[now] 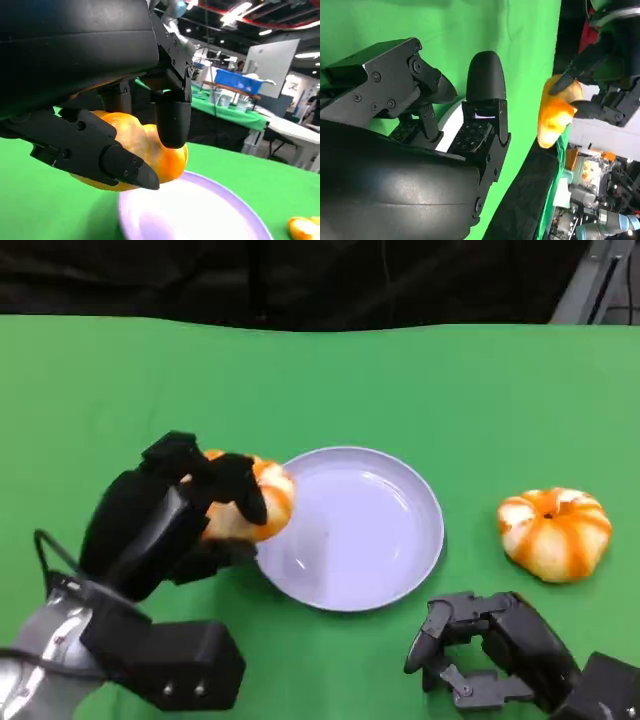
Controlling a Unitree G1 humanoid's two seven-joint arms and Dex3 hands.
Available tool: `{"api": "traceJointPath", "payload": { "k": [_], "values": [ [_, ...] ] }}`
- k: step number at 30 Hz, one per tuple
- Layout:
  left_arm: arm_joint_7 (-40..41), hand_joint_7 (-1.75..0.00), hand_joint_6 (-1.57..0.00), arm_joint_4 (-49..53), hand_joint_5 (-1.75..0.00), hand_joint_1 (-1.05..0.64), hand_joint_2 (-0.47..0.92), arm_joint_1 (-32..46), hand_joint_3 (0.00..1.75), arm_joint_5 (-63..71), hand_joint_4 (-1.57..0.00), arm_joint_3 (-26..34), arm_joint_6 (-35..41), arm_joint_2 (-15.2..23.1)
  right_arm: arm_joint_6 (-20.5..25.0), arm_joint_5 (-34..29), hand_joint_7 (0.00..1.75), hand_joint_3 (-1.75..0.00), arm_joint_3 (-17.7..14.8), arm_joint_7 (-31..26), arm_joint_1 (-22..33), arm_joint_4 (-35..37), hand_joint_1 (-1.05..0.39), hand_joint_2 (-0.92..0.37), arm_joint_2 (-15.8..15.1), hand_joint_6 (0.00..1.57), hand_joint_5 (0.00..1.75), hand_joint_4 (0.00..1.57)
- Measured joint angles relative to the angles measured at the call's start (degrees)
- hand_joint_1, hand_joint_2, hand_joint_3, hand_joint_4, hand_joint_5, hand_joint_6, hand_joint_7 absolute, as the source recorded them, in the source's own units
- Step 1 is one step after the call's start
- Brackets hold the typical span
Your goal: Grasp the bread from the table and place it into the plate.
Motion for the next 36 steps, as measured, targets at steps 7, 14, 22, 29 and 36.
{"api": "traceJointPath", "payload": {
  "k": [7,14,22,29,36],
  "values": [
    [-0.1,-1.56,-0.5,0.3,-1.75,-0.17,0.86,-2.1,0.0,0.1,-0.54,-1.9,0.0,-1.1,0.0,-1.1,1.02,-1.06,0.1,-1.2,0.0,0.0,0.11,-0.57,0.0,1.0,1.35,0.99],
    [-1.8,-1.56,-0.5,1.2,-1.75,-0.15,0.84,-5.1,0.0,0.0,-0.54,-3.1,-0.1,-2.3,0.0,-1.0,1.02,-1.06,0.2,-1.1,0.0,0.0,0.13,-0.58,0.5,1.0,1.36,0.99],
    [-3.2,-1.57,-0.46,5.3,-1.75,-0.14,0.86,-8.4,0.01,-0.2,-0.5,-5.0,-1.2,-4.7,0.0,-1.3,1.02,-1.05,0.2,-1.2,-0.1,0.1,0.12,-0.59,0.6,1.0,1.36,0.99],
    [-5.7,-1.48,-0.51,9.0,-1.72,-0.12,0.86,-10.6,0.0,-1.4,-0.49,-5.9,-0.6,-6.7,0.9,-1.4,1.01,-1.05,0.3,-1.2,0.0,-0.2,0.12,-0.59,0.6,1.02,1.34,0.99],
    [-6.8,-1.44,-0.51,19.5,-1.69,-0.09,0.86,-14.5,0.0,-4.8,-0.5,-5.9,-2.4,-9.6,0.9,-1.4,1.02,-1.06,0.4,-0.9,0.0,-0.5,0.08,-0.56,0.9,1.02,1.34,1.0]
  ]
}}
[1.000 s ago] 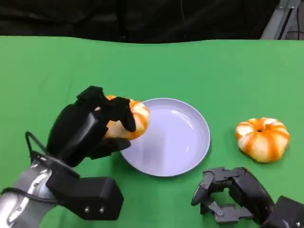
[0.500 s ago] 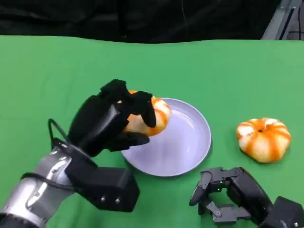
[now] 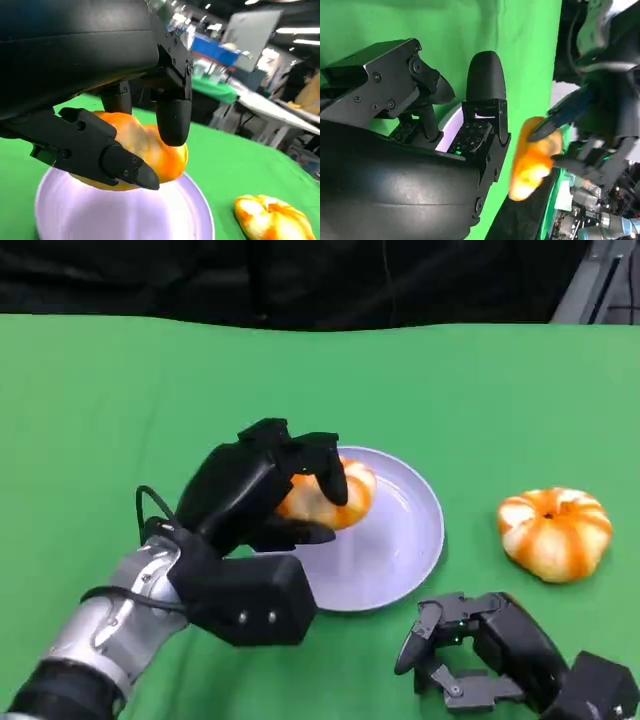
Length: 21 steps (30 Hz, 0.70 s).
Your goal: Grasp the bread from the table and place it into the plate.
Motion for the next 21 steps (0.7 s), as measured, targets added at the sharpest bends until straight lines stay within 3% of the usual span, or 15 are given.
{"api": "traceJointPath", "payload": {
  "k": [11,21],
  "values": [
    [0.1,-1.51,-0.47,14.2,-1.73,-0.11,0.88,-6.8,0.01,-0.7,-0.45,-0.2,-2.8,-2.8,-0.5,-0.8,1.02,-1.08,0.9,-1.8,0.0,-0.1,0.07,-0.53,-0.1,1.01,1.34,1.0],
    [-0.1,-1.39,-0.52,22.3,-1.63,-0.14,0.91,-11.8,0.0,-1.6,-0.48,-0.7,-4.6,-4.6,-0.5,-0.6,1.02,-1.11,1.7,-1.7,0.1,-0.3,0.09,-0.51,-0.1,1.0,1.35,1.0]
  ]
}}
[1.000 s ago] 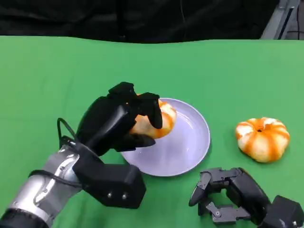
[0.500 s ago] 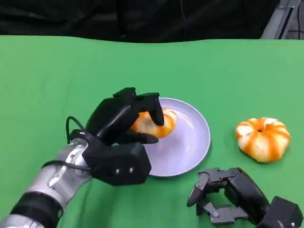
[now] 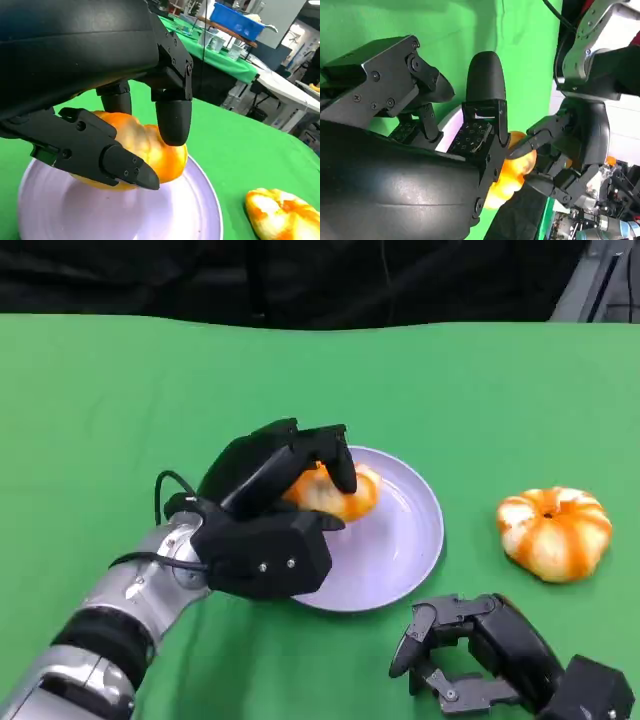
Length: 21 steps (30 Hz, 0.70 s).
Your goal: Grasp the bread from the table and place it into the plate.
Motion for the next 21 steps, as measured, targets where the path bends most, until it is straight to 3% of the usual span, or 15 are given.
{"api": "traceJointPath", "payload": {
  "k": [10,21],
  "values": [
    [-1.4,-1.32,-0.56,3.7,-1.58,-0.18,0.9,-1.9,0.0,-0.5,-0.51,-0.3,-1.2,-1.8,0.2,-0.1,1.02,-1.13,0.3,-0.2,0.0,-0.4,0.07,-0.5,0.1,1.01,1.36,1.0],
    [-4.1,-1.27,-0.58,4.4,-1.57,-0.11,0.86,-2.3,0.0,-1.4,-0.51,-0.3,-2.1,-3.0,0.9,-0.6,1.04,-1.14,1.2,-0.5,0.1,-1.5,0.1,-0.5,0.3,1.01,1.41,1.0]
  ]
}}
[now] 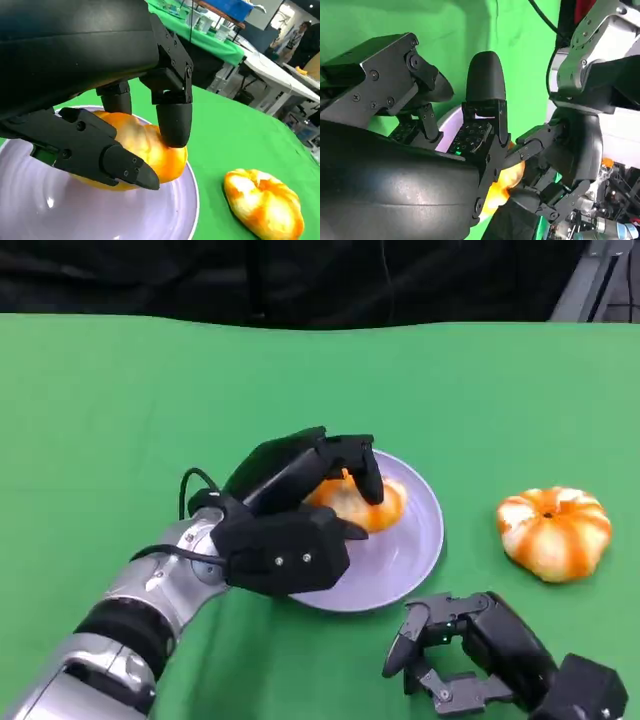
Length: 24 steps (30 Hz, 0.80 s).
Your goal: Grasp the bread from the table and place it into the plate.
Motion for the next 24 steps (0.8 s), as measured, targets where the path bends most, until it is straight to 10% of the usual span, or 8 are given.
{"api": "traceJointPath", "payload": {
  "k": [12,15,24],
  "values": [
    [-5.6,-0.94,-0.68,1.3,-1.27,-0.13,0.86,0.0,0.0,-2.9,-0.59,0.5,0.1,-0.4,0.0,-0.5,1.06,-1.17,0.9,-0.5,0.2,-0.4,0.1,-0.49,0.7,1.0,1.42,0.99],
    [-6.4,-0.3,-0.93,1.3,-0.76,-0.24,0.86,0.0,0.0,-3.6,-0.75,0.6,0.1,-0.4,0.0,-0.7,1.06,-1.18,1.0,-0.8,0.3,-0.7,0.11,-0.48,0.7,1.0,1.43,0.99],
    [-7.5,0.0,-0.75,1.8,-0.05,-0.52,0.92,0.0,0.04,-3.9,-0.77,0.7,0.6,-0.4,0.2,-1.1,1.07,-1.18,1.1,-0.9,0.3,-1.0,0.13,-0.49,0.6,0.99,1.44,0.99]
  ]
}}
